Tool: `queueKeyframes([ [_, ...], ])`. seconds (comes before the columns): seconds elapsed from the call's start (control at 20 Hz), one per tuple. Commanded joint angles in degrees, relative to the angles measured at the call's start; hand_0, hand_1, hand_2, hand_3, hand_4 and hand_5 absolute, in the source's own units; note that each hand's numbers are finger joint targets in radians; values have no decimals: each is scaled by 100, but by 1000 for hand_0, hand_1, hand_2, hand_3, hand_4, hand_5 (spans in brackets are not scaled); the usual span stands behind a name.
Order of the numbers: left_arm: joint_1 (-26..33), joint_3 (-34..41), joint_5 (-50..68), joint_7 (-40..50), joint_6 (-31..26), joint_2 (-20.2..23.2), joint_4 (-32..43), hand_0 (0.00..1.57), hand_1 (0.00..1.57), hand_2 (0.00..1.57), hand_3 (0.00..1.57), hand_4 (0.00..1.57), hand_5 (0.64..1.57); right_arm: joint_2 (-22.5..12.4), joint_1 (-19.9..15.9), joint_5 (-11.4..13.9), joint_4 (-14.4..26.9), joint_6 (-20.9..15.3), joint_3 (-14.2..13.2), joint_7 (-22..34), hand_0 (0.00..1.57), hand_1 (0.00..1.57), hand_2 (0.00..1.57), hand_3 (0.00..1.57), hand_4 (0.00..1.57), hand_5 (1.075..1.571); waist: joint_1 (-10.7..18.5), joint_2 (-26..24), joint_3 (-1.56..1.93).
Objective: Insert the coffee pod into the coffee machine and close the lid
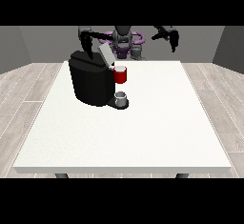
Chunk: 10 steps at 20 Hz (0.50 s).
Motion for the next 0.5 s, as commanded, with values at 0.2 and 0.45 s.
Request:
queueKeyframes([
  [0.2,344,74,159,253,194,202,-615,0,0,0,0,376,1571,360,-208,211,124,-80,453,-127,0,0,0,0,0,1571,-322,190,-1],
  [0.45,296,181,158,367,238,403,-621,0,0,0,0,331,1571,168,-750,154,137,103,443,282,0,0,0,0,79,1571,-349,215,-2],
])
